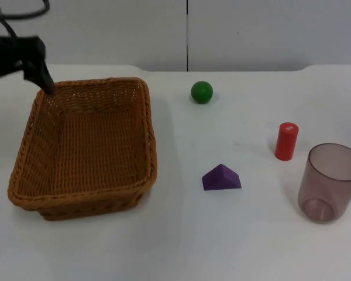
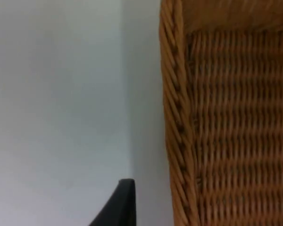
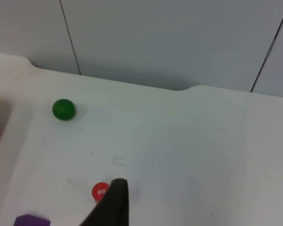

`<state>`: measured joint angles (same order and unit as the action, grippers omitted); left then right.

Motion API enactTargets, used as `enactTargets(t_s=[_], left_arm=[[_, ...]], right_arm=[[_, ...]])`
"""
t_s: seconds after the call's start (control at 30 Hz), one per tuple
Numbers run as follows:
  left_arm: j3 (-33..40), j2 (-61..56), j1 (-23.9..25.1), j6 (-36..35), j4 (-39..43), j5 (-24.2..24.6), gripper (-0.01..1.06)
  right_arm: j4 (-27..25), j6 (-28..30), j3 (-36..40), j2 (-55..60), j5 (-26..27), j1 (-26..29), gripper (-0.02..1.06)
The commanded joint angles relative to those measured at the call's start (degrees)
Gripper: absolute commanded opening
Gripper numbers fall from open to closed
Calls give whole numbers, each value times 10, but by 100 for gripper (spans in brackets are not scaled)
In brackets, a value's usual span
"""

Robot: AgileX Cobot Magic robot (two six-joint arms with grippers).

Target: Pick up the basket with the left hand and place the triangular block into the basket with the right hand.

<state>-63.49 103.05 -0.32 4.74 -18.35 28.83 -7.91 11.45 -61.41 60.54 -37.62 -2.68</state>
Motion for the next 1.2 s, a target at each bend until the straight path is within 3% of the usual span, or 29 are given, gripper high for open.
enactTargets(t_s=[0.0, 0.3, 0.9, 0.97, 1.0, 1.03, 1.1, 1.17], left_arm=[[-22, 30, -3, 24, -28, -11, 105], [-85, 137, -3, 23, -30, 11, 105], [-88, 188, -3, 19, -15, 62, 102], [-88, 188, -3, 18, -14, 63, 88], [-88, 188, -3, 15, -14, 64, 74], [-88, 188, -3, 15, -14, 64, 74], [-88, 188, -3, -6, 1, 64, 41], [-88, 188, -3, -30, 11, 71, 0]], right_arm=[[-4, 7, -4, -1, 0, 1, 105], [-14, 17, -4, -1, -2, 1, 105], [-14, 19, -4, -1, 15, 1, 105], [-14, 19, -4, -1, 20, 1, 105], [-14, 19, -4, -1, 22, 1, 105], [-14, 19, -4, -1, 22, 1, 105], [-14, 19, -4, -1, 24, 1, 105], [-14, 19, -4, -1, 26, 1, 105]])
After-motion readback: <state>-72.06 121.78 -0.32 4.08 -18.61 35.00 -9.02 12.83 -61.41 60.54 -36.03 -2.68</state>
